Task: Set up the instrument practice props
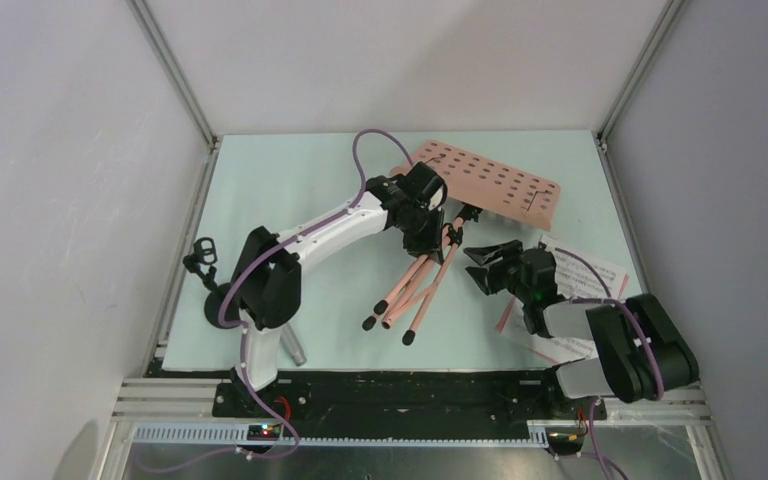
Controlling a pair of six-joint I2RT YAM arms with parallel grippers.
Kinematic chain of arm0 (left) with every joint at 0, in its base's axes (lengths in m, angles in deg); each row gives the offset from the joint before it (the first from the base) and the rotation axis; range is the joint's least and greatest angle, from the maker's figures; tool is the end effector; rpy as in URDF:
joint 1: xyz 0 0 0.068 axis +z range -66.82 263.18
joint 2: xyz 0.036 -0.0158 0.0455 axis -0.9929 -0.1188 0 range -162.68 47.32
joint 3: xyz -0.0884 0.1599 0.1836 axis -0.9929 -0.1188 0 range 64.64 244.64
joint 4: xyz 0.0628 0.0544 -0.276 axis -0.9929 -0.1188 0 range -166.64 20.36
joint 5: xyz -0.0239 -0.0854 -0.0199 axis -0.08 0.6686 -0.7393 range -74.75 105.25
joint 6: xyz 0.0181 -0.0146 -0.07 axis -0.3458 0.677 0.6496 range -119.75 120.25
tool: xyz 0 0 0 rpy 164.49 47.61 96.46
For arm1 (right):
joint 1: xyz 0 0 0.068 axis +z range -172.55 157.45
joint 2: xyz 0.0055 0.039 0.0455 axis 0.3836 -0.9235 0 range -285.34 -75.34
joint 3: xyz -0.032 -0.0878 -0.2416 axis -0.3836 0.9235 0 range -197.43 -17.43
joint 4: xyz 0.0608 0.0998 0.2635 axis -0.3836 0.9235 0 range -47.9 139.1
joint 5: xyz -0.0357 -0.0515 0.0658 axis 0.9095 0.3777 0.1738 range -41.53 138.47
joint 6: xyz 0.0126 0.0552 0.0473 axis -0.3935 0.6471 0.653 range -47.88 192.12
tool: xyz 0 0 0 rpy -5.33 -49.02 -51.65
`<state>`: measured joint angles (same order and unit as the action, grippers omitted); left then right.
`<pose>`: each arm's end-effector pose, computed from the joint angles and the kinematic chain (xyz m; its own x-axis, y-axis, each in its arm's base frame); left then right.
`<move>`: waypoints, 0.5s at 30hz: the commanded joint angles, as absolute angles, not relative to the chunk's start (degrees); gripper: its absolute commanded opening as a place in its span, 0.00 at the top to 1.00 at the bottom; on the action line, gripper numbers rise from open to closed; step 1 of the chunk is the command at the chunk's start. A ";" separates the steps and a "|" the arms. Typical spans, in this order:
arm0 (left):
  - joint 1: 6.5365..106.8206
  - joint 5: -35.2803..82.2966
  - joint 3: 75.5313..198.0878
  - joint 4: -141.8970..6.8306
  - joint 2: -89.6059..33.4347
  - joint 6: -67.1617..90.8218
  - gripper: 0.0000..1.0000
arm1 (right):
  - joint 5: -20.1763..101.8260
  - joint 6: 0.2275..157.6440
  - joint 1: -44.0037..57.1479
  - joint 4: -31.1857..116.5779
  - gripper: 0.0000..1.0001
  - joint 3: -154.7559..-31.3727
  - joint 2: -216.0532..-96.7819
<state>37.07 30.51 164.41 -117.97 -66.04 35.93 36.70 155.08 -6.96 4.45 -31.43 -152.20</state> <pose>0.3084 -0.3438 0.2191 -0.9525 0.1785 -0.2468 0.2777 0.8416 -0.4632 0.2498 0.0829 0.0835 -0.4878 0.8726 -0.0248 0.3531 0.2232 0.9085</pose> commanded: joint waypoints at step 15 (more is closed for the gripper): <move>37.10 36.92 168.56 -111.73 -57.64 37.49 1.00 | 41.81 160.60 -5.76 -14.30 0.46 -41.96 -167.82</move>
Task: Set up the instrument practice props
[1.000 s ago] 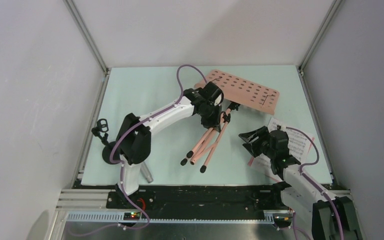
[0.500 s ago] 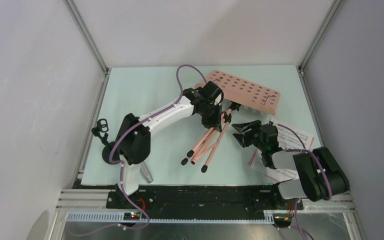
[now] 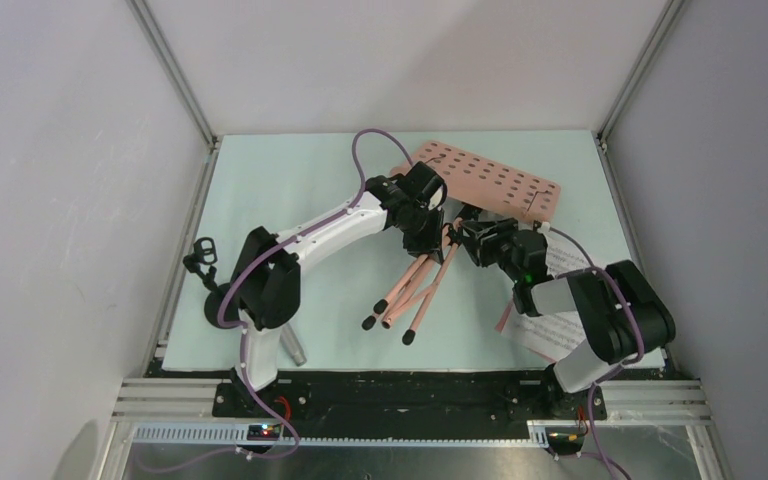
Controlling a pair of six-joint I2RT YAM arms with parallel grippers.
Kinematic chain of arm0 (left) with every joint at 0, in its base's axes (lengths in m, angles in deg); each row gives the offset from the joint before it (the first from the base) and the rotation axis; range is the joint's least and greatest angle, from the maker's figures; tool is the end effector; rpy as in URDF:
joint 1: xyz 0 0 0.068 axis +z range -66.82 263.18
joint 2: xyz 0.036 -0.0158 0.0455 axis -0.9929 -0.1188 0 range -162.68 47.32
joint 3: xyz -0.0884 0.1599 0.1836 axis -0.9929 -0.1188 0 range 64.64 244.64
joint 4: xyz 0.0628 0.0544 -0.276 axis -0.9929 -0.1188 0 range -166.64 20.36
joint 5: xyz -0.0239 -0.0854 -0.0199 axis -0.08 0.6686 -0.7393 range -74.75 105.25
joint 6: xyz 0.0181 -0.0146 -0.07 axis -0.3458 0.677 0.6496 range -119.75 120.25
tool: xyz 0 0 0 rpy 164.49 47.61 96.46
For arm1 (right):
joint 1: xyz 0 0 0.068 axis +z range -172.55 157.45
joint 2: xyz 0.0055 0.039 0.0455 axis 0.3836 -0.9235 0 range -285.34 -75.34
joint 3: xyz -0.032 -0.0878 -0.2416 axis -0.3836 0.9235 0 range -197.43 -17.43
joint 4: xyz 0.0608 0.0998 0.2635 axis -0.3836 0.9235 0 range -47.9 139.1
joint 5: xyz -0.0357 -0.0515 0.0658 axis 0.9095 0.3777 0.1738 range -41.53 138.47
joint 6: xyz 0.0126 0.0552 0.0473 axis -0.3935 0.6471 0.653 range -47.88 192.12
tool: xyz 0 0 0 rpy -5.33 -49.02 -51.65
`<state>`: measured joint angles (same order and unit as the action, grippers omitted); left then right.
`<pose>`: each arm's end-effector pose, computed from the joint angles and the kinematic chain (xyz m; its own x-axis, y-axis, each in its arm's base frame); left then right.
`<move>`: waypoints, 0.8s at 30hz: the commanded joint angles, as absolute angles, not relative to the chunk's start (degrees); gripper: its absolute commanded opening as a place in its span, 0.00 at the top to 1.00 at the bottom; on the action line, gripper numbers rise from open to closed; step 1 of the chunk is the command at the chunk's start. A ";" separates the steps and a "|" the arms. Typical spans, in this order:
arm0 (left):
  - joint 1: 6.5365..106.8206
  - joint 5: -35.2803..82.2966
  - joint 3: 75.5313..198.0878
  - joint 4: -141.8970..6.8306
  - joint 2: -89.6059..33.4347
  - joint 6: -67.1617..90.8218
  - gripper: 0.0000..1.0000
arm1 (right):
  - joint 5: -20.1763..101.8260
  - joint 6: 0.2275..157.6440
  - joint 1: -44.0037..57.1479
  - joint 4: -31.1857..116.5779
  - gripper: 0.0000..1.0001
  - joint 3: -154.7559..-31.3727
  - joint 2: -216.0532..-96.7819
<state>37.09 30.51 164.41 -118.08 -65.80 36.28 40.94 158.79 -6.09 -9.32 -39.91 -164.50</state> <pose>0.3080 -0.3432 0.2208 -0.9538 0.1726 -0.2458 0.2723 0.8420 -0.4657 0.2950 0.0957 0.1003 -0.4161 0.9090 -0.0217 0.2286 0.1277 0.9651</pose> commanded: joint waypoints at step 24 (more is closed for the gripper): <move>36.98 38.12 167.28 -111.73 -57.33 37.12 1.00 | 40.70 161.80 -4.33 -19.02 0.50 -49.99 -179.88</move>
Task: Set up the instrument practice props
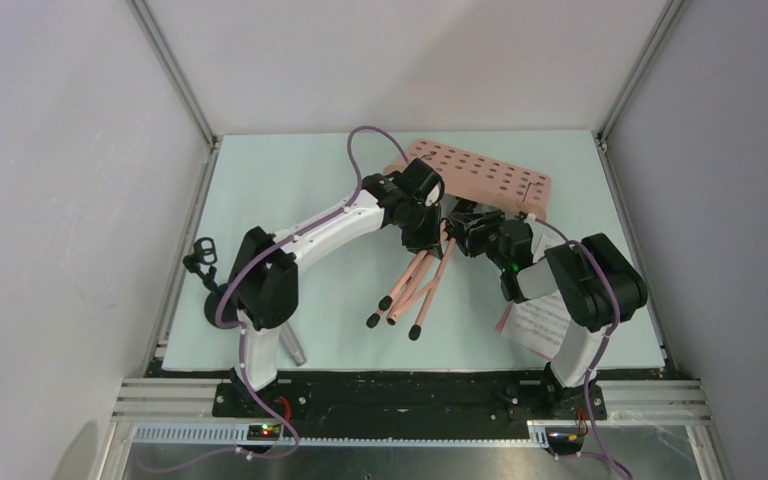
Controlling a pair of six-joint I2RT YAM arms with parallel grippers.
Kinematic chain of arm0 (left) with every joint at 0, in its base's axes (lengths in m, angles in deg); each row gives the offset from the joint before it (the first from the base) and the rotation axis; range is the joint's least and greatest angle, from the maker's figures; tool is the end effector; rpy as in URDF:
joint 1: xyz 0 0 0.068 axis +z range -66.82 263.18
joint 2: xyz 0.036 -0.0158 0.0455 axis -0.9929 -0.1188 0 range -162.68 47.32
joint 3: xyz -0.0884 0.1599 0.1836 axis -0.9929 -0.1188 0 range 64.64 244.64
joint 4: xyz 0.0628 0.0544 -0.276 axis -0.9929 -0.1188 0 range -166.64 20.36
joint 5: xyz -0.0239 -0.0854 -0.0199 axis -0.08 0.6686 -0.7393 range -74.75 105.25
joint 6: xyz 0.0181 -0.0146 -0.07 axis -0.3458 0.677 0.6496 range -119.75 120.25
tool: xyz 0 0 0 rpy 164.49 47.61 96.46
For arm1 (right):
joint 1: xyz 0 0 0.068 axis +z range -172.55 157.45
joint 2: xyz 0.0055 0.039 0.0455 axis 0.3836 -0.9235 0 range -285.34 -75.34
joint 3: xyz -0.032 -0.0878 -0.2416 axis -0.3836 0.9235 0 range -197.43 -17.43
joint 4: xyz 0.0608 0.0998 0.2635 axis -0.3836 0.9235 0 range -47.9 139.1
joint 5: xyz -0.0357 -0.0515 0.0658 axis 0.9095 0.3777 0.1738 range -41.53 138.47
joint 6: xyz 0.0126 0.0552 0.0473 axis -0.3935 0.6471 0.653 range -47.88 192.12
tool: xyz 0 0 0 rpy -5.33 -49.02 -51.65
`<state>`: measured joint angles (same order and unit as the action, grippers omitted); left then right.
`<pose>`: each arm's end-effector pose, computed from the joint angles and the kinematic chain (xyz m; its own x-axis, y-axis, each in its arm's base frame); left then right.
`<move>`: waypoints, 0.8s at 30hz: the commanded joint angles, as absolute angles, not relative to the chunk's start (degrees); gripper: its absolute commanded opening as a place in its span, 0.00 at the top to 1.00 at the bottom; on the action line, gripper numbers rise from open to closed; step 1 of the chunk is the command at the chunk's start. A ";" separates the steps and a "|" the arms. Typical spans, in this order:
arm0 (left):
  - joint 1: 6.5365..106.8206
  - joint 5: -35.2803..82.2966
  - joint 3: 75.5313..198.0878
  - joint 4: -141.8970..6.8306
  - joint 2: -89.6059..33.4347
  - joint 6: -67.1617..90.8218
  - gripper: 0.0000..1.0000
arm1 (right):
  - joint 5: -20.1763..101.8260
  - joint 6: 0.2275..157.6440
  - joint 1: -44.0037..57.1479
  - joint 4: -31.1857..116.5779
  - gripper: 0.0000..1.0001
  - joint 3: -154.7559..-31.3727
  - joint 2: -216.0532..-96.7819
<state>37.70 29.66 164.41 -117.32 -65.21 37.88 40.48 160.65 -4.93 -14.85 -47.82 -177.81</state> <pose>0.3127 -0.3397 0.2260 -0.9572 0.1300 -0.2585 0.2427 0.8471 -0.4727 0.3267 0.1129 0.0804 -0.4339 0.9009 0.0114 0.2377 0.1023 0.9659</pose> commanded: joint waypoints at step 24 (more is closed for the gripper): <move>36.99 38.38 165.22 -111.74 -55.53 35.77 1.00 | 40.69 168.25 -4.22 -30.62 0.84 -51.46 -188.20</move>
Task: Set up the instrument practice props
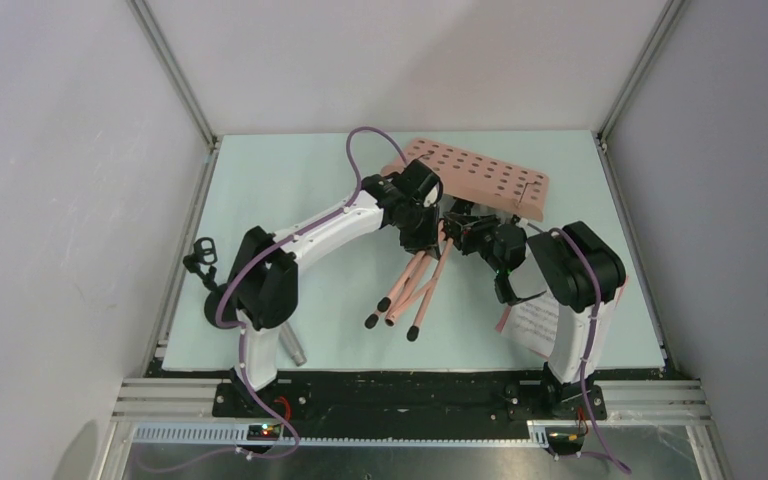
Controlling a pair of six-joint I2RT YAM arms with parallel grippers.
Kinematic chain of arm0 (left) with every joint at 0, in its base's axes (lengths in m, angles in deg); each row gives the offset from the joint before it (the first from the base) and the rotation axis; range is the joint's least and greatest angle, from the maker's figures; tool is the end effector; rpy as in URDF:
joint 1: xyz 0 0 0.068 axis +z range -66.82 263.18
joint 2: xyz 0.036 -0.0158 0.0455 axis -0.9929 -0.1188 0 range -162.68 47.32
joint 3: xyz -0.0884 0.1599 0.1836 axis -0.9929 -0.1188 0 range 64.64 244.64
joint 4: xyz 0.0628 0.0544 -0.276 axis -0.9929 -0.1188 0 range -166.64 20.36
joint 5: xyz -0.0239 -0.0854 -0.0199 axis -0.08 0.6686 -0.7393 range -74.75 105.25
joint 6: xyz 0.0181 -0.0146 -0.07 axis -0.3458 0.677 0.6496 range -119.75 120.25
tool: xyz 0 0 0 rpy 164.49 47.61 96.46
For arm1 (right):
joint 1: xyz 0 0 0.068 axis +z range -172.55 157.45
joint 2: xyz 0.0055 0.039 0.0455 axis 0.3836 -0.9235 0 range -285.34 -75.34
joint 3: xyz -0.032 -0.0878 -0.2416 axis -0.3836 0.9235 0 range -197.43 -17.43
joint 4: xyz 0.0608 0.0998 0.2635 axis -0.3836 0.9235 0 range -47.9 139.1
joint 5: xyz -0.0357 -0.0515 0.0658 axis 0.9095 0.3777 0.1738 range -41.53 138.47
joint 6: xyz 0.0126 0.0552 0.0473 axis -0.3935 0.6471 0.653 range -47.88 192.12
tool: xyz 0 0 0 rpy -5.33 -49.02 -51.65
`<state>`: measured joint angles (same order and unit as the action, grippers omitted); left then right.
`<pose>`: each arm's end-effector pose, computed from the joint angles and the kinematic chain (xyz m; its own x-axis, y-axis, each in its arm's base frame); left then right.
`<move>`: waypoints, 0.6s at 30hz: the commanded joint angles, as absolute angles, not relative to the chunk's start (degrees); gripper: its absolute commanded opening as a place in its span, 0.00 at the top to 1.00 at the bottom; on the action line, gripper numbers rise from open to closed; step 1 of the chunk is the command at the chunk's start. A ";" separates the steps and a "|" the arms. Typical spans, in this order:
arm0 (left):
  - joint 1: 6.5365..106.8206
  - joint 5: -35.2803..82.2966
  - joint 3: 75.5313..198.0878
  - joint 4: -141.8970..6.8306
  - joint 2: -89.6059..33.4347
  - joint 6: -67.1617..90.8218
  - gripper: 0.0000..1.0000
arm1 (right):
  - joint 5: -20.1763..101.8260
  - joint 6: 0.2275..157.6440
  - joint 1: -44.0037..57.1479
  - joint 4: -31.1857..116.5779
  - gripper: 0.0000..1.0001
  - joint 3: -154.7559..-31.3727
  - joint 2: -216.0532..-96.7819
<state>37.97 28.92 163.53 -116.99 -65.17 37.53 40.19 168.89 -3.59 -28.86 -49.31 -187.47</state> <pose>0.3140 -0.3369 0.2212 -0.9567 0.1283 -0.2612 0.2400 0.8557 -0.4586 0.3307 0.1231 0.0637 -0.4347 0.8897 0.1393 0.2054 -0.0527 0.9773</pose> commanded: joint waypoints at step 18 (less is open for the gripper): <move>37.03 28.60 154.90 -111.65 -48.00 25.68 1.00 | 39.54 140.86 -3.51 -12.27 1.00 -50.33 -162.47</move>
<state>37.88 29.01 154.55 -113.38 -55.72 33.18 36.56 155.78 -3.42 -11.85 -49.07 -172.35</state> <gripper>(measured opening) 0.224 0.303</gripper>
